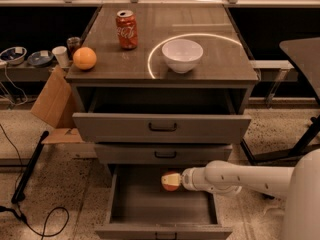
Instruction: Place apple into bottom drawer
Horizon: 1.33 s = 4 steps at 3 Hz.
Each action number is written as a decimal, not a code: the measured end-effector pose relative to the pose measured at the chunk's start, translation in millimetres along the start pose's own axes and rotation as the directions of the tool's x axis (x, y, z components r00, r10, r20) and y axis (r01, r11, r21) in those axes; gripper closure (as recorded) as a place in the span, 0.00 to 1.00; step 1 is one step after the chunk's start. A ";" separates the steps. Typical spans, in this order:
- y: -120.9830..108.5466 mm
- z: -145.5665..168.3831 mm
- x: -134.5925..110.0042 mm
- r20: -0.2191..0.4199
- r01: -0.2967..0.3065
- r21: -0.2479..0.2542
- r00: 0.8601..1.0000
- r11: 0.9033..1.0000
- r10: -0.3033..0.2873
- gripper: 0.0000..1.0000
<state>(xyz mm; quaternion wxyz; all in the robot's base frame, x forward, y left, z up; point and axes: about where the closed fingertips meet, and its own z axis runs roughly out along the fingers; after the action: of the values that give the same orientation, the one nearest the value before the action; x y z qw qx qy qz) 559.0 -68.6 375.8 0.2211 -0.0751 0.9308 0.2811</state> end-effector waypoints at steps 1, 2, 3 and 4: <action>-36.9 46.8 20.7 -0.003 -0.038 -0.040 0.999 0.998 0.038 1.00; -56.2 90.3 35.1 -0.019 -0.084 -0.083 0.996 0.993 0.082 1.00; -72.5 134.5 49.0 -0.048 -0.151 -0.109 0.988 0.983 0.146 1.00; -80.4 168.2 54.4 -0.076 -0.231 -0.136 0.972 0.963 0.222 1.00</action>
Offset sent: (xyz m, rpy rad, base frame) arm 0.0293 0.0084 -0.1694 0.1648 0.1019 -0.0324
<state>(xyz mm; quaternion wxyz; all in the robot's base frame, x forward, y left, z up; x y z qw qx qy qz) 593.9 -42.6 186.5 0.1537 0.0078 0.9168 0.3686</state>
